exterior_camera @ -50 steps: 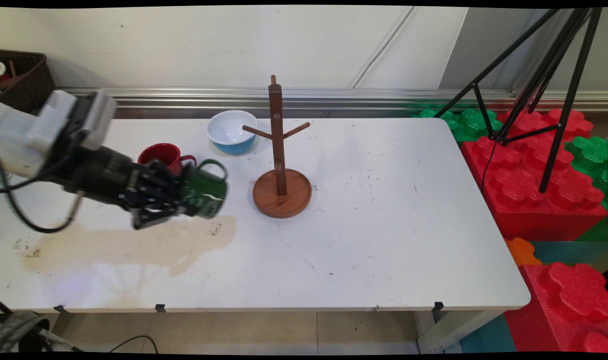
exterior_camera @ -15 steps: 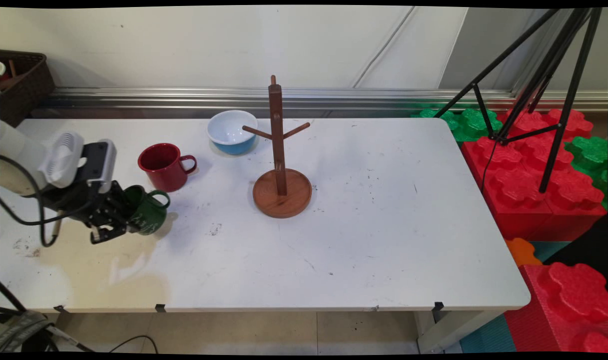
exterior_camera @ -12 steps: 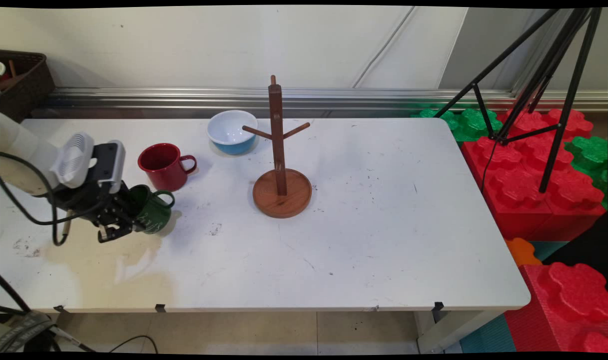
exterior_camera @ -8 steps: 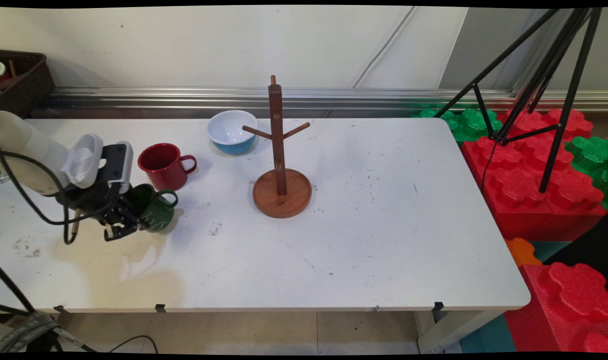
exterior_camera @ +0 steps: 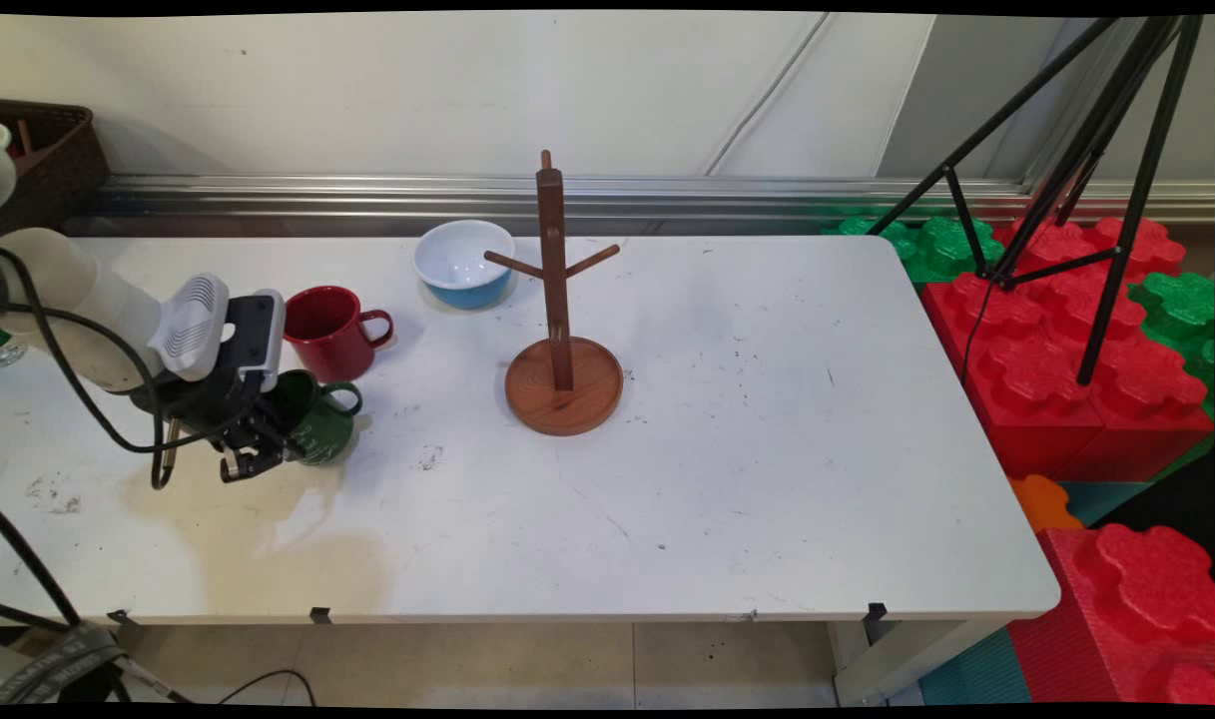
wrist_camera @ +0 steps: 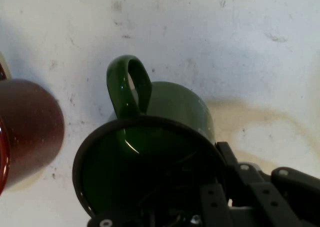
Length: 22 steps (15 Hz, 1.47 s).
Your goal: Place the picked object on the table
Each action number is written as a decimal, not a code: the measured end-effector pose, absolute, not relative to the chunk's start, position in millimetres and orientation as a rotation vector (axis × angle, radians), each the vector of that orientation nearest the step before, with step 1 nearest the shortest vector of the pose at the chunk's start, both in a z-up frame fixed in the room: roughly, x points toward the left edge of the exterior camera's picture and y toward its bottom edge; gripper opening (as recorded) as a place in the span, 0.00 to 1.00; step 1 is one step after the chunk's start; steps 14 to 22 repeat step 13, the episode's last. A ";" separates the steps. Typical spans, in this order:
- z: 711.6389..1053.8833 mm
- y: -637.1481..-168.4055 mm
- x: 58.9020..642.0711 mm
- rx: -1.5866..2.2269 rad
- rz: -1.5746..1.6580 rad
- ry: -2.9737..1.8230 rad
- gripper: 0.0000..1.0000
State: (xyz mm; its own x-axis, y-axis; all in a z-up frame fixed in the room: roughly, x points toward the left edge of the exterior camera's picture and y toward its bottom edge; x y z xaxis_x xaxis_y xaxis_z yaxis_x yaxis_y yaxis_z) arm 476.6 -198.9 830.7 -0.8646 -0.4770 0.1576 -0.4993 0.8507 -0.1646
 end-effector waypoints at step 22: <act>822.4 -208.9 468.1 0.753 0.289 -2.943 1.00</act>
